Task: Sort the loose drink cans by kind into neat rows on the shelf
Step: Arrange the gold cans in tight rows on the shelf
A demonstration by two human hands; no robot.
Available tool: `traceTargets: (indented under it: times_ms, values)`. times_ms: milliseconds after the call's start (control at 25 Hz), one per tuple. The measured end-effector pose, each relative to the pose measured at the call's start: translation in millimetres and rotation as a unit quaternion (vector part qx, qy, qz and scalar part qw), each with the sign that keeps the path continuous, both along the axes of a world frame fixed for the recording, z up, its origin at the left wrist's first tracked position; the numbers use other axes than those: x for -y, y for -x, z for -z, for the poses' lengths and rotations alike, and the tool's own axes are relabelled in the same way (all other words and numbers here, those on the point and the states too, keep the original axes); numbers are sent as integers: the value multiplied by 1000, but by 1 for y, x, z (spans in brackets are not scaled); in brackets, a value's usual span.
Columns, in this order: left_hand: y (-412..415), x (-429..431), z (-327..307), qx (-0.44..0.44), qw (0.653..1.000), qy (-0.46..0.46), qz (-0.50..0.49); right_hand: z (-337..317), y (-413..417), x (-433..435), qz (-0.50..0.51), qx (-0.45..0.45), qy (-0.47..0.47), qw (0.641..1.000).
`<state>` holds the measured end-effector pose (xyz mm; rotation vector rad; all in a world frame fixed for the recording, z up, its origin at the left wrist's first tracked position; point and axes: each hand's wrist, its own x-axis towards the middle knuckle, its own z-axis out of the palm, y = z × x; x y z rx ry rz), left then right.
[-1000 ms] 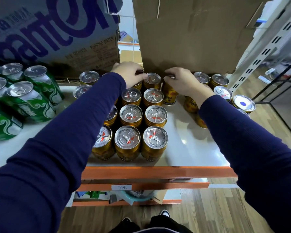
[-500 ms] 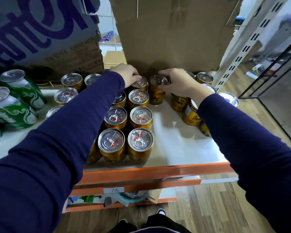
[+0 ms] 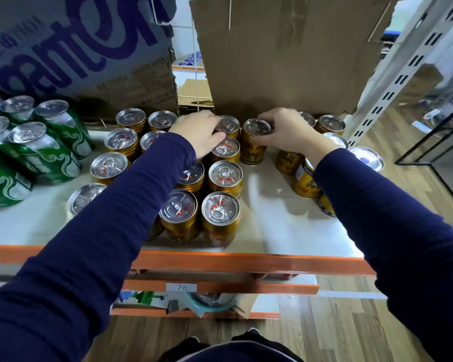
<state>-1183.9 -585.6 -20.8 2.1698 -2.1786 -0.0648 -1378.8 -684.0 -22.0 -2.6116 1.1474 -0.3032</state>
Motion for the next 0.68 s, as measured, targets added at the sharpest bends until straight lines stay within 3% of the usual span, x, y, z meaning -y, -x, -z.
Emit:
traceTargets:
  times_ms: [160,360,440,560,680]
  values:
    - [13,-11,-3,25,1000,-6,-2,-3,9,-5,-4,-42,-19,999]
    - [66,-16,-22,-49,996,49,48,-22,94,-25,104,153,69,980]
    - [101,-15,-25,-65,993,43,89,-18,135,-46,129,190,84,970]
    - [147,-2,-21,-64,987,12,144,1,175,-72,159,180,75,968]
    - [171,12,-7,-55,989,-14,139,18,184,-81,170,165,47,970]
